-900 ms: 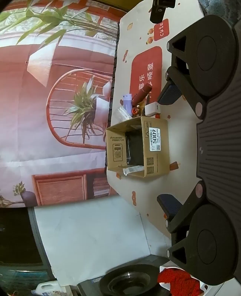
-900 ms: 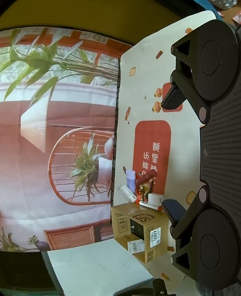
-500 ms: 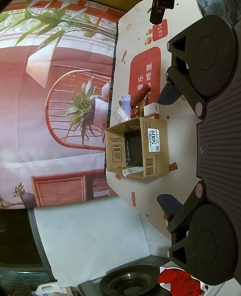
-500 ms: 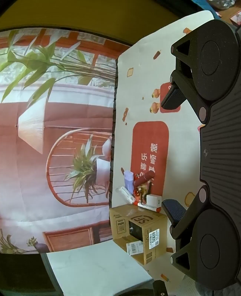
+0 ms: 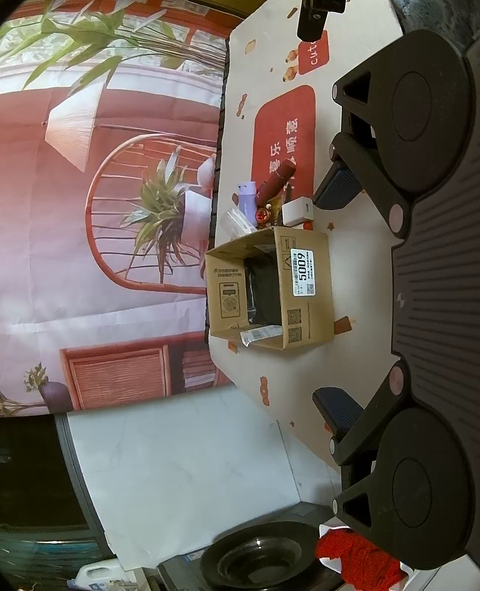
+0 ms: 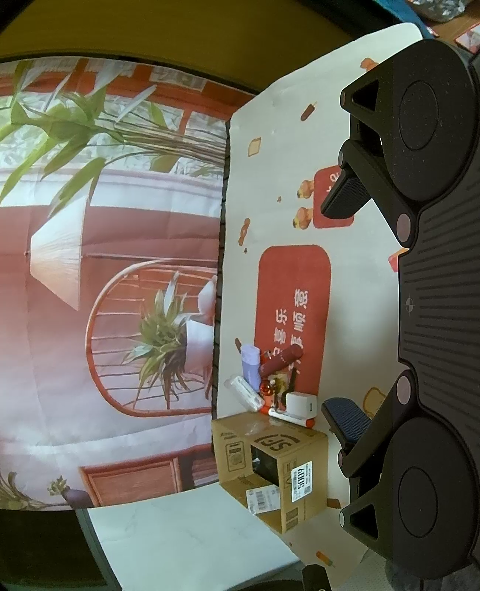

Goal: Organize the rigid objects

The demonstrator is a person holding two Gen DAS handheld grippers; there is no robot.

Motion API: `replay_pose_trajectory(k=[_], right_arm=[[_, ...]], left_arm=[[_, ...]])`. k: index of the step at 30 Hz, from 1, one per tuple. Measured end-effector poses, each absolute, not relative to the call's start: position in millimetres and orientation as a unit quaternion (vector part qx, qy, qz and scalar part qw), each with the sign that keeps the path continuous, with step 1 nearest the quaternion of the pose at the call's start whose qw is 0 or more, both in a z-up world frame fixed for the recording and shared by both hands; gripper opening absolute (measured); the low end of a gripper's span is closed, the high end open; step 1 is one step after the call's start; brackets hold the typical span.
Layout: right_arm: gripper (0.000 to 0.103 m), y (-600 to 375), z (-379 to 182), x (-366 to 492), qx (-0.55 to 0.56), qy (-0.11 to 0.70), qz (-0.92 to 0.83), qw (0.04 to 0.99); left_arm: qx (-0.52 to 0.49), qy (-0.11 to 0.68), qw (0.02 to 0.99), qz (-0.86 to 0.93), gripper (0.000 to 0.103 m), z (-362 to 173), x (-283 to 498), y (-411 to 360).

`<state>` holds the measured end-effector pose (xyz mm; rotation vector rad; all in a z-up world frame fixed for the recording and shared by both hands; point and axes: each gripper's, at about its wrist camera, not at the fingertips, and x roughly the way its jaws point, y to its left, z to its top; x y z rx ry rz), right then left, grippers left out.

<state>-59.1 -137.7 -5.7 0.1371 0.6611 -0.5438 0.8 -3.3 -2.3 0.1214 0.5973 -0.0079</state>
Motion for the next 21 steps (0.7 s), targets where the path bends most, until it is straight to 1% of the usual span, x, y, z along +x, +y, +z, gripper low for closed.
replay_pose_trajectory(k=[21], right_arm=[[0.103, -140.8, -8.4, -60.7, 0.074, 0.33, -0.271, 0.901]], left_arm=[[0.069, 0.298, 0.952, -0.001, 0.103, -5.3, 0.1, -2.4]])
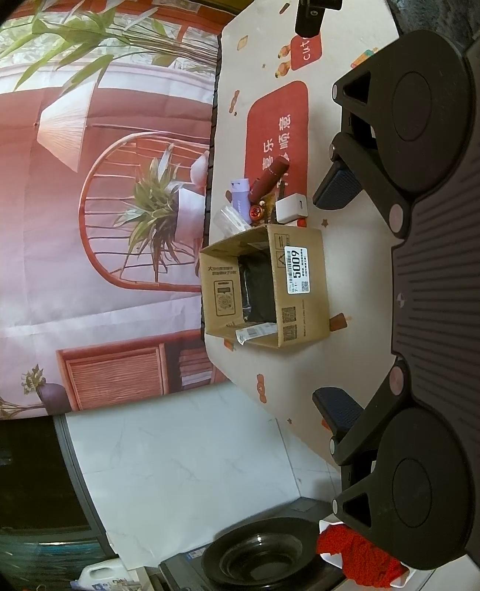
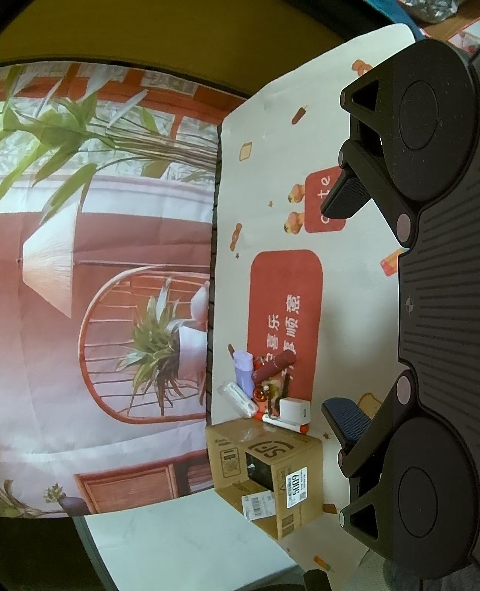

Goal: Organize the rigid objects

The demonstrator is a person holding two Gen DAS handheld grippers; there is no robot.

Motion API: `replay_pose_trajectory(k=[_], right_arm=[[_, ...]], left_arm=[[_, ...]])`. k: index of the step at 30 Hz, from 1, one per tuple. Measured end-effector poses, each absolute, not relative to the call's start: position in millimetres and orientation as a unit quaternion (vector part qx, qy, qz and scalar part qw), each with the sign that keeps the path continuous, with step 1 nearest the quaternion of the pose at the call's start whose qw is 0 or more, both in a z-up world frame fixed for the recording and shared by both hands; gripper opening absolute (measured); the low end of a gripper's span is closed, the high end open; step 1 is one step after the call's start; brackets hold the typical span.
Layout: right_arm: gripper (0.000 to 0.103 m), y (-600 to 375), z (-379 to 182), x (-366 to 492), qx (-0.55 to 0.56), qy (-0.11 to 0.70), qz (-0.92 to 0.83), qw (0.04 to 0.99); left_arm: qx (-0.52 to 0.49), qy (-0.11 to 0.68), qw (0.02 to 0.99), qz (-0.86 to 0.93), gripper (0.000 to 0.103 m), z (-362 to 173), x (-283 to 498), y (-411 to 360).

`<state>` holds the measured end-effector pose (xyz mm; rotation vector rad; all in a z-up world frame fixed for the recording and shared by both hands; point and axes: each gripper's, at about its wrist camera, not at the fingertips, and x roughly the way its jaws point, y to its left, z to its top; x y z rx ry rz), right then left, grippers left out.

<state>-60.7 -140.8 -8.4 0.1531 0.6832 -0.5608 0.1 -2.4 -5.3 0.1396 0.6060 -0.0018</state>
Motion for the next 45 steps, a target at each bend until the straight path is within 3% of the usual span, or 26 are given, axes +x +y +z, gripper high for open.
replay_pose_trajectory(k=[45], right_arm=[[0.103, -143.6, -12.6, -60.0, 0.085, 0.341, -0.275, 0.895]], left_arm=[[0.07, 0.311, 0.948, 0.002, 0.103, -3.2, 2.7, -2.8]])
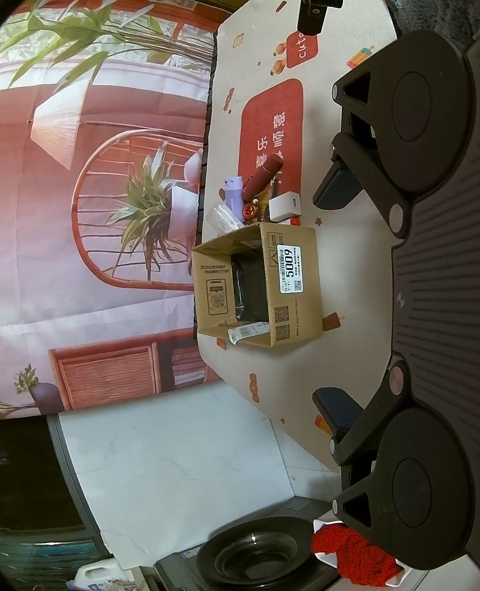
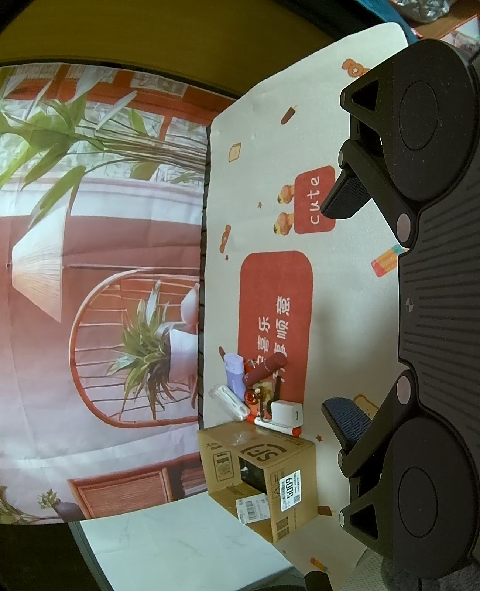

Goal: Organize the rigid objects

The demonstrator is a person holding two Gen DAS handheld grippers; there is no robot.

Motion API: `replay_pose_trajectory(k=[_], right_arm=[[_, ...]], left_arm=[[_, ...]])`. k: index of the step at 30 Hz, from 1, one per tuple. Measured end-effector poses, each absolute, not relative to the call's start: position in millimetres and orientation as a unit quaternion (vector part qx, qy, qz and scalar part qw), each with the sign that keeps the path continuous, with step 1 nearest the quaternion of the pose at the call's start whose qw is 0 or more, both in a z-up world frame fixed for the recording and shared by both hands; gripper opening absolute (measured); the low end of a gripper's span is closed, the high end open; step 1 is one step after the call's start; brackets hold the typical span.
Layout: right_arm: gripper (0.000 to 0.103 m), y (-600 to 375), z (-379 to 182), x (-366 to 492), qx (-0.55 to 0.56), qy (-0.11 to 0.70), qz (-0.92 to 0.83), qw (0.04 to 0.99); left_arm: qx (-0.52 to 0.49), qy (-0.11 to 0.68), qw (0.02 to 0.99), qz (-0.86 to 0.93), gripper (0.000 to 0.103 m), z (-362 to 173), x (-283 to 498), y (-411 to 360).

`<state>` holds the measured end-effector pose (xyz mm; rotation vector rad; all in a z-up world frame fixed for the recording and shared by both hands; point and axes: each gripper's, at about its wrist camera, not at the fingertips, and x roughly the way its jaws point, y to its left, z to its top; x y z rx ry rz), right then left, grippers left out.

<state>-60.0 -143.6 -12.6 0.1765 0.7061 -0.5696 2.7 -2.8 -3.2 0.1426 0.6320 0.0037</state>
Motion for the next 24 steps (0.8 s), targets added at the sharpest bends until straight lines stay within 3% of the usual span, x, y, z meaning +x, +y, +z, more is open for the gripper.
replay_pose_trajectory(k=[24], right_arm=[[0.103, -141, -11, -57, 0.072, 0.341, -0.273, 0.897]], left_arm=[[0.056, 0.333, 0.941, 0.009, 0.103, -6, 16, 1]])
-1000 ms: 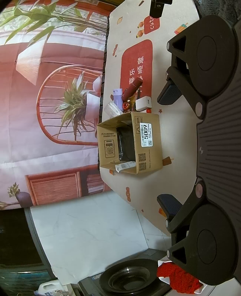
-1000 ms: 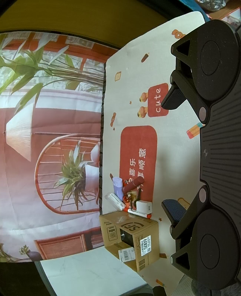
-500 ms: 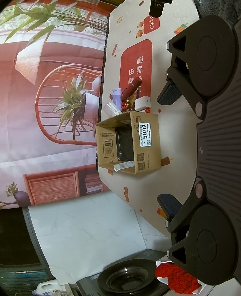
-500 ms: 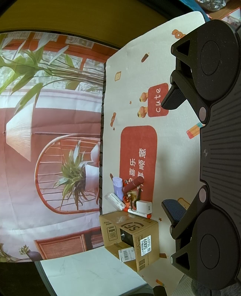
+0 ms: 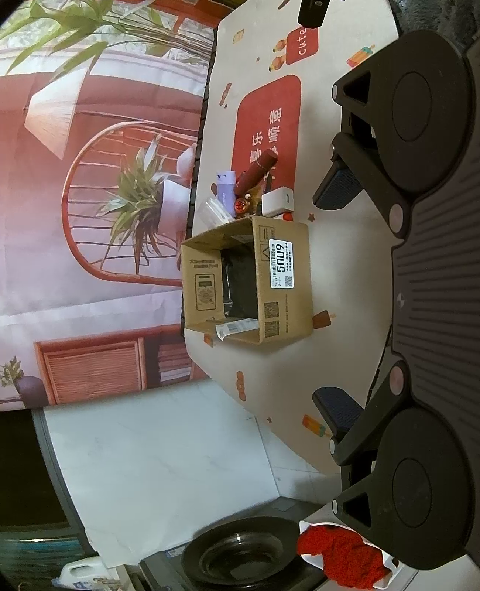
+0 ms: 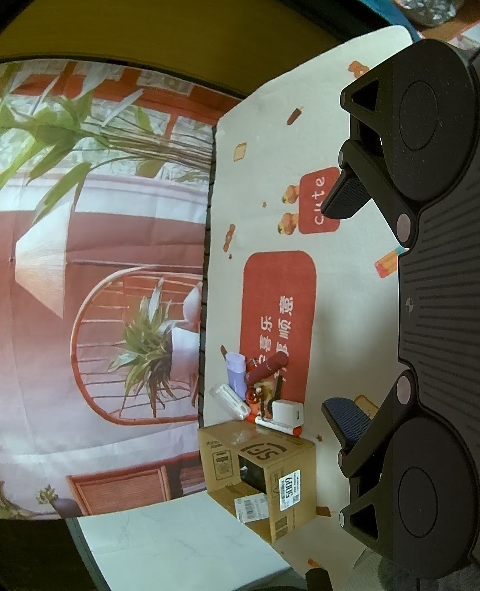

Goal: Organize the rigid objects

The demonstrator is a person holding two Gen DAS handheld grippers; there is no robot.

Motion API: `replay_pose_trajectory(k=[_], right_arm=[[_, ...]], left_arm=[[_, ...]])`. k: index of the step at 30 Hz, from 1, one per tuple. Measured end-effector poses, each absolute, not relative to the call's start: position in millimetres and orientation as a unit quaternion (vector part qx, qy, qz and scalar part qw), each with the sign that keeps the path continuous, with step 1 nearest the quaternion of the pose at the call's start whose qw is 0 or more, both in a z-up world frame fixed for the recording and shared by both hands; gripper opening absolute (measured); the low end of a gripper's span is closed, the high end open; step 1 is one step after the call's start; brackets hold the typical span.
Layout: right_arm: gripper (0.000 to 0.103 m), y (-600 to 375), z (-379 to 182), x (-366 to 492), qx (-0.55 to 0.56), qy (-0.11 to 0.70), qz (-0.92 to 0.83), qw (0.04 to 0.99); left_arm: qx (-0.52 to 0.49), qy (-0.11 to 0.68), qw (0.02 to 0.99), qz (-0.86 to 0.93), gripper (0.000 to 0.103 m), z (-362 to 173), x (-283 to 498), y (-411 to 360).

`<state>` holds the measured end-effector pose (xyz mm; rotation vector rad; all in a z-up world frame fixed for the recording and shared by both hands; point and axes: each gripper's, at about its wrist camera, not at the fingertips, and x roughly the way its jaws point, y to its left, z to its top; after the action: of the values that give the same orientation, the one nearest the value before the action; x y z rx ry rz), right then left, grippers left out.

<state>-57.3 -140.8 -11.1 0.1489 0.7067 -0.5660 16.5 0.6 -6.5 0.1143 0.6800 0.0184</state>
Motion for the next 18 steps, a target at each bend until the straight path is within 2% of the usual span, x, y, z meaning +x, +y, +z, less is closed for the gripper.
replay_pose_trajectory(k=[10, 18], right_arm=[[0.103, -150, -2, -42, 0.066, 0.342, -0.256, 0.902], [0.103, -166, 27, -15, 0.06, 0.314, -0.217, 0.922]], left_arm=[[0.079, 0.332, 0.94, 0.016, 0.103, -5, 34, 0], [0.063, 0.304, 0.95, 0.019, 0.103, 23, 64, 13]])
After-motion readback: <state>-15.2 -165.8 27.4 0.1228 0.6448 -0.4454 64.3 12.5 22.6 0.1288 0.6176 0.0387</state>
